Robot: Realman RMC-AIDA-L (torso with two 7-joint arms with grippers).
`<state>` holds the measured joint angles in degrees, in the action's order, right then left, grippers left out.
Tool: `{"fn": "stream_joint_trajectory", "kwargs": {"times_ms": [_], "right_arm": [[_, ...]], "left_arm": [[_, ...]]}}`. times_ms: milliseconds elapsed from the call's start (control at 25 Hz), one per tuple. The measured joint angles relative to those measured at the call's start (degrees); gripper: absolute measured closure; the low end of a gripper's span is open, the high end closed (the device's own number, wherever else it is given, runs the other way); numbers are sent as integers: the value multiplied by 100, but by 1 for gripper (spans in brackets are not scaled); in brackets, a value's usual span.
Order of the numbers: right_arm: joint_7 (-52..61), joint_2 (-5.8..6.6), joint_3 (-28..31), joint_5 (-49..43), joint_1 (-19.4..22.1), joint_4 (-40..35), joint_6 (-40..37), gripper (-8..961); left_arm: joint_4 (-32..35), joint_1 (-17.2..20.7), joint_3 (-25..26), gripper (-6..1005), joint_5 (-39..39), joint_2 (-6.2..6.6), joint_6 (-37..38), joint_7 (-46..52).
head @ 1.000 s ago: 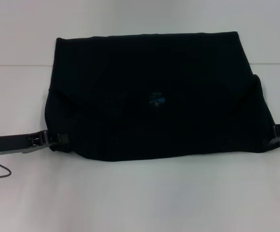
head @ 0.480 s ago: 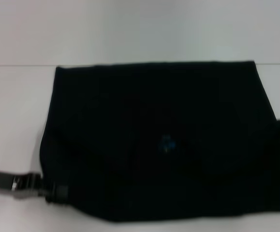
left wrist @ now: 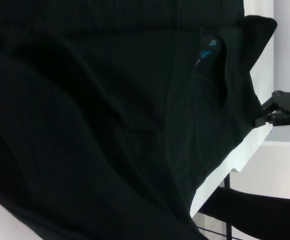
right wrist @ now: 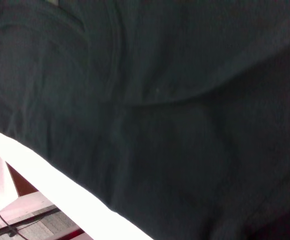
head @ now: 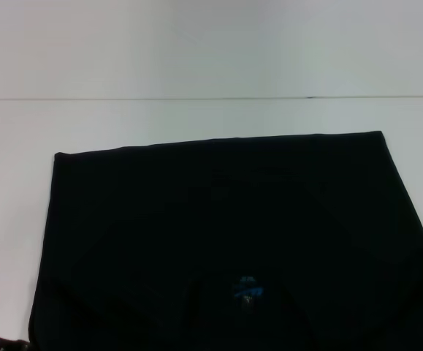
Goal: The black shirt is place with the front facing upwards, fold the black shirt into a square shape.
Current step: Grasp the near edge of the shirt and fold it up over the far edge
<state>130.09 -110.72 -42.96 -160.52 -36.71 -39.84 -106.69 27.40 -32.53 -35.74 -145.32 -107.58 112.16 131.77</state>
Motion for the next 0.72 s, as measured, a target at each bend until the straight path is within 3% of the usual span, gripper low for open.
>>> {"fn": "stream_joint_trajectory", "kwargs": {"times_ms": [160,320,400,560,640,720], "right_arm": [[-60,11,286,72,10,16,75,896],[-71,73,913,384,-30,52,205,897],[21,155,1339,717,-38,92,350,897],[107,418,1980,1667,-38,545,766,897],[105,473,2091,2195,-31,753,1158,896],[76,440,2122,2723,-11,929,1733,896]], "left_arm": [[0,-71,163,949,42,-9,-160,-21],[8,-276,919,950,155,-8,-322,-40],[29,-387,1589,950,421,44,-568,-40],[36,-442,2092,951,820,96,-1044,-38],[22,-421,2315,952,1120,84,-1482,-42],[-5,-348,2442,952,1480,-8,-2045,-89]]}}
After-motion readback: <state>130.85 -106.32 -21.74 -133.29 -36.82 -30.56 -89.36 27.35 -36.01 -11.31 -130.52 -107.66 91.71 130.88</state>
